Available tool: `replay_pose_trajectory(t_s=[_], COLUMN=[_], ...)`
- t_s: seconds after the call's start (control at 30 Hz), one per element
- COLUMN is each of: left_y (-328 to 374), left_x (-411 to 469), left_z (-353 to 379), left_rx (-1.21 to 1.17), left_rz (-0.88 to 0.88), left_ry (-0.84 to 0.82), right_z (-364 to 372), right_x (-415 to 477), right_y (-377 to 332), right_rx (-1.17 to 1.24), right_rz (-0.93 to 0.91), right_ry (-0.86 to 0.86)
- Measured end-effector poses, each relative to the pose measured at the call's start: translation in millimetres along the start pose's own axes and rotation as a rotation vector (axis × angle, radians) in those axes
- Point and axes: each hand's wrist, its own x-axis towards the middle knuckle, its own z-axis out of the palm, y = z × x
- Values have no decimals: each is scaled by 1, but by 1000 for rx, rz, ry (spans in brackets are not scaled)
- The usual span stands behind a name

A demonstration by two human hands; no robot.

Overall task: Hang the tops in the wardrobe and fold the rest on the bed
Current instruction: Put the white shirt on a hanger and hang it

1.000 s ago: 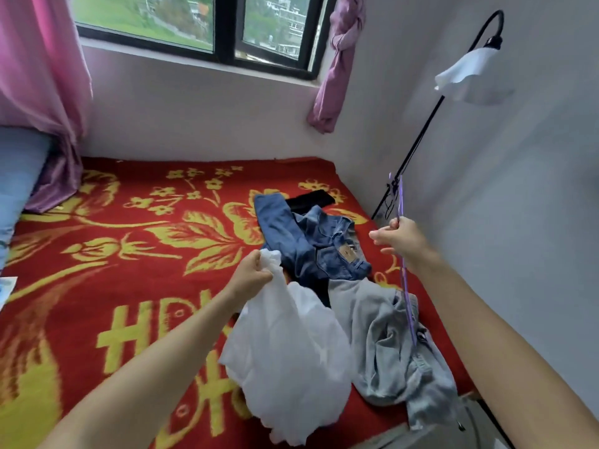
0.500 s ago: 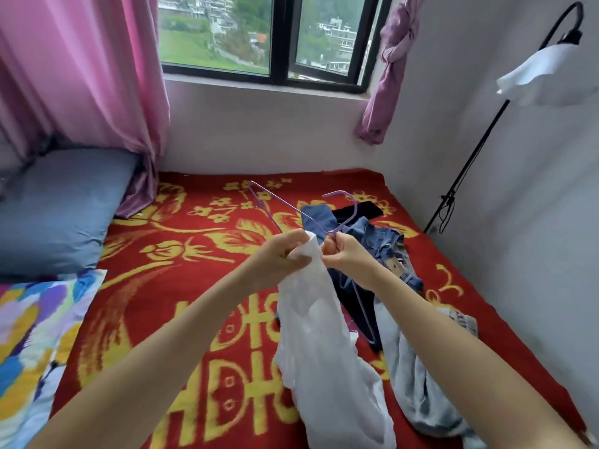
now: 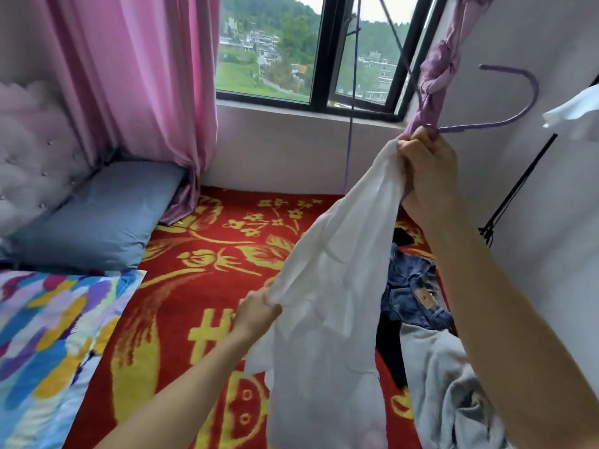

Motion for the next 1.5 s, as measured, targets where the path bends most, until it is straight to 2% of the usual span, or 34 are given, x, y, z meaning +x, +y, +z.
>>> replay_pose_trajectory(t_s=[0.13,0.2,0.3,0.37,0.43,0.5,0.63,0.73,0.8,0.9,1.0,1.07,1.13,1.2,1.27,1.33,1.37,1.5], left_y=[-39,-41,-42,-33,-17,1,27,26,22,8,-7,-11,-12,-11,-6,-5,-6,-26], left_x=[-2,-6,-2,-2,-5,-11,-26,-33,-36,-44,-53,-55,-57,-58,-58,-54,-51,-43], left_z=[3,-5,-27,-46,-65,-75,-84,-90,-100,-118,-128,-132,-141,-153,-166,-175,-180,-192], left_rx=[-428,-597,-855,-842,-740,-636,-479,-502,-495,-443,-471,-444,-328,-102,279,526,506,-339], left_rz=[-30,-76,-95,-16,102,201,309,246,206,165,99,75,102,133,84,14,23,50], left_ry=[-19,-11,17,50,41,20,-12,38,120,235,302,338,348,217,21,-68,-86,-71], right_z=[-28,-49,-84,-108,-115,-103,-35,7,17,18,18,20,23,27,33,40,43,43], right_x=[16,19,12,0,-18,-42,-95,-125,-134,-136,-133,-131,-124,-106,-82,-59,-50,-25], right_y=[-12,-4,32,67,101,125,155,174,190,201,200,203,201,187,163,135,122,80], right_rx=[38,-97,-690,-1055,-1299,-1233,-828,-480,-411,-327,-340,-415,-498,-512,-460,-438,-444,-489], right_rz=[-50,-62,-52,55,170,212,383,597,662,708,715,664,555,475,347,221,171,67], right_ry=[182,294,331,231,102,-61,-485,-721,-782,-819,-856,-878,-802,-670,-588,-551,-542,-472])
